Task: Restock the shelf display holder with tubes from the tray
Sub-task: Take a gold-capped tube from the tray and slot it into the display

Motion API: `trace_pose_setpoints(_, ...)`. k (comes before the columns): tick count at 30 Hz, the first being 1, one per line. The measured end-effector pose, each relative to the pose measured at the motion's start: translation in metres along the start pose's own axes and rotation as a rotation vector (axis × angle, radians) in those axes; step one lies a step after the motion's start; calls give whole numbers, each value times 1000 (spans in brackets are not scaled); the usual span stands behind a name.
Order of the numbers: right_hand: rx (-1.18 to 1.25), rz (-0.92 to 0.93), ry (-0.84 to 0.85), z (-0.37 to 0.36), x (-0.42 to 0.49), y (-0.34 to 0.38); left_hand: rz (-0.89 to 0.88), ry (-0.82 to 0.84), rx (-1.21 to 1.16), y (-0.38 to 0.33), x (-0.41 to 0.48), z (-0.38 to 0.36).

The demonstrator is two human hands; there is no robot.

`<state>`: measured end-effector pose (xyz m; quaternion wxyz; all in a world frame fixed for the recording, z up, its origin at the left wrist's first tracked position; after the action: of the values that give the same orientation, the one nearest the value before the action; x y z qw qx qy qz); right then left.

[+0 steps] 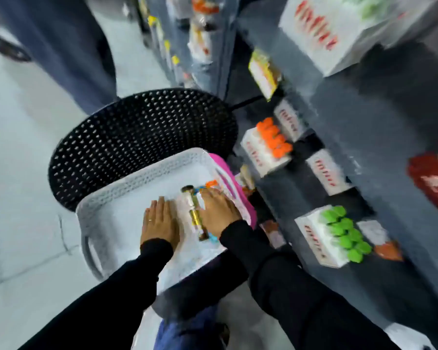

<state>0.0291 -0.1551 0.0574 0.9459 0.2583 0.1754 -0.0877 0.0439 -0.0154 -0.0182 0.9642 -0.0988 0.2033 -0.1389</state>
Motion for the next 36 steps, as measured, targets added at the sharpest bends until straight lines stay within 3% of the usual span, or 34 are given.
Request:
trace_pose_setpoints(3, -110, -74, 55, -31, 35, 7, 89, -35, -17, 26, 7, -11)
trace_pose_setpoints(10, -473, -89, 80, -42, 82, 22, 24, -75, 70, 37, 9, -31)
trace_pose_setpoints(14, -572, -62, 82, -39, 81, 29, 36, -6, 80, 38, 7, -34)
trace_pose_setpoints(22, -331, -7, 42, -9, 55, 45, 42, 45, 86, 38, 7, -31)
trace_pose_setpoints(25, -144, -92, 152, 12, 35, 37, 89, 136, 100, 34, 5, -23)
trace_pose_setpoints(27, -146, -120, 197, 32, 19, 29, 95, 173, 67, 22, 4, -10)
trace_pose_setpoints(31, -178, -145, 163, 87, -16, 15, -73, 23, 64, -30, 16, 28)
trace_pose_setpoints(36, -203, -223, -5, 184, -79, -6, -480, -218, -25, -152, 34, 99)
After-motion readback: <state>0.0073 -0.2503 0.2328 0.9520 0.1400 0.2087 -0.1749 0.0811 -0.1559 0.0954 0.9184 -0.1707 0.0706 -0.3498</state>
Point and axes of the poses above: each hand's wrist, its own x-axis towards the middle knuckle, its own z-axis out of the back of the hand, y = z × x, the point moved 5 cm from there along x, towards the middle knuckle, and after that the axes turned 1 degree about -x, right-handed, at the moved point
